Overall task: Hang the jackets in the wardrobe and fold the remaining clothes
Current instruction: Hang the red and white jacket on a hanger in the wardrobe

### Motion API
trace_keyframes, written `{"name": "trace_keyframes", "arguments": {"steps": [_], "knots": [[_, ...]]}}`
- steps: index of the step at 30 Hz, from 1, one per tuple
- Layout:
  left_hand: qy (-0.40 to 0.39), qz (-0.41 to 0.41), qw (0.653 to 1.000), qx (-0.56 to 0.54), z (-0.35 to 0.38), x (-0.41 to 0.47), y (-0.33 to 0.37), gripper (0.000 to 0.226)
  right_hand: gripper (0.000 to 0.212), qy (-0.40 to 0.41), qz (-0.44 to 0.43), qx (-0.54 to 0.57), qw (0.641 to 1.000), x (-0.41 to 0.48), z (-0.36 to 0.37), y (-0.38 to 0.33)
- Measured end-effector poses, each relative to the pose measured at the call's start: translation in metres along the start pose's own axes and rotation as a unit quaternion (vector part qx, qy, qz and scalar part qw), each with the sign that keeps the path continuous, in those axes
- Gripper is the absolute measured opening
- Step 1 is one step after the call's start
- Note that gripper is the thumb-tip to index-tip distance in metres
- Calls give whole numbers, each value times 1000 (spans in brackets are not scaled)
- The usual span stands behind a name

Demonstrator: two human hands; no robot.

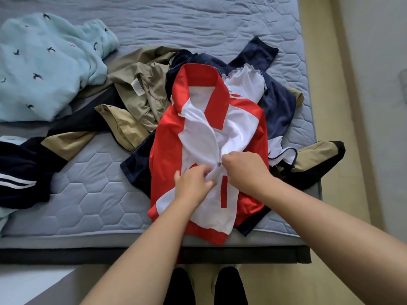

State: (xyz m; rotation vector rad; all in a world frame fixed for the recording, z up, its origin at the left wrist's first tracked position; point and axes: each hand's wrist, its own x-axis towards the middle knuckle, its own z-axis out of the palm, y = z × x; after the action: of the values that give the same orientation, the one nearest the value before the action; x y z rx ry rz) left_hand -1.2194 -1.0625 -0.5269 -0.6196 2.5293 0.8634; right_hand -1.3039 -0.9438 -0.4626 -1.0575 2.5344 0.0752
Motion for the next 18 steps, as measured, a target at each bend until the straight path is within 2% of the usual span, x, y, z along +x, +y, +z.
{"name": "trace_keyframes", "arguments": {"steps": [1, 4, 6, 8, 11, 14, 16, 18], "knots": [[22, 25, 999, 6, -2, 6, 11, 7, 19, 1, -2, -3, 1000, 2, -2, 0], [57, 35, 996, 52, -7, 10, 8, 24, 12, 24, 12, -12, 1000, 6, -6, 8], [50, 14, 995, 91, -7, 3, -16, 23, 11, 39, 19, -12, 999, 8, -5, 14], [30, -26, 991, 130, -5, -7, -49, 29, 23, 87, 21, 6, 996, 11, 1, 20], [-13, -96, 976, 195, -4, -24, -93, 33, 37, 108, 41, 26, 993, 16, 2, 24], [-69, -133, 974, 167, -2, -29, -105, 23, 36, 99, 31, 38, 994, 16, 6, 23], [-115, -140, 976, 118, -6, -20, -93, 8, 26, 87, 23, 35, 995, 14, 7, 20], [-163, -127, 977, 49, -13, -5, -76, 20, 20, 96, 27, 41, 994, 12, 9, 19]]}}
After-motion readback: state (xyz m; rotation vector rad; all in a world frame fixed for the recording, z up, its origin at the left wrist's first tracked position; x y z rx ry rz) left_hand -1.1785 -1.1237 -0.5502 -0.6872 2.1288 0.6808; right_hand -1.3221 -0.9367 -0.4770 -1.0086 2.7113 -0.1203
